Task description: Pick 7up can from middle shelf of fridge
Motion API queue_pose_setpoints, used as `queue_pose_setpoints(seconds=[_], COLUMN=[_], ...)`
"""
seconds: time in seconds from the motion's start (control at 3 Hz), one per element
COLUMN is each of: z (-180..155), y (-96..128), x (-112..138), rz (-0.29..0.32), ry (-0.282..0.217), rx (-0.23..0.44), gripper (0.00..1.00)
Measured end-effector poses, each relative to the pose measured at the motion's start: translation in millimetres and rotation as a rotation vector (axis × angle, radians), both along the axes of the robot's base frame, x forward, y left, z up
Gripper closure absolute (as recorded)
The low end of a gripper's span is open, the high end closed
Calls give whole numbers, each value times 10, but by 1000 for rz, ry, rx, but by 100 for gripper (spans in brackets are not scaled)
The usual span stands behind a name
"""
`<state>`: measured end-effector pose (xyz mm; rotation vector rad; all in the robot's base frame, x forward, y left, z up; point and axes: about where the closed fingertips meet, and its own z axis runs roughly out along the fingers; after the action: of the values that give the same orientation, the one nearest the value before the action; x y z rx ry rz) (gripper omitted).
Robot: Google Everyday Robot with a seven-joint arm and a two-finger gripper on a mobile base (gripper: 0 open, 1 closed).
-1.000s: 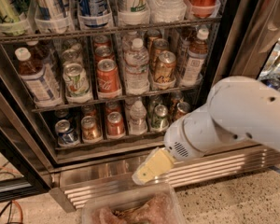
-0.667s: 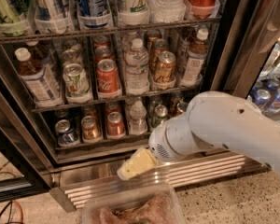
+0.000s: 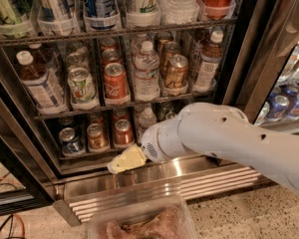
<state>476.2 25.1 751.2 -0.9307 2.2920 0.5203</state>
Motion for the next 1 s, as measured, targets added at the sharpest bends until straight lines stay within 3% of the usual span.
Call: queue_pose_setpoints(seconds=[0.33, 0.67, 1.0], z=[8, 17, 38], y=[10, 89, 405], x=[13, 12, 58], rz=[-2, 9, 11], ry=[-4, -40, -100], rx=[3, 12, 57], gripper=[0, 0, 0])
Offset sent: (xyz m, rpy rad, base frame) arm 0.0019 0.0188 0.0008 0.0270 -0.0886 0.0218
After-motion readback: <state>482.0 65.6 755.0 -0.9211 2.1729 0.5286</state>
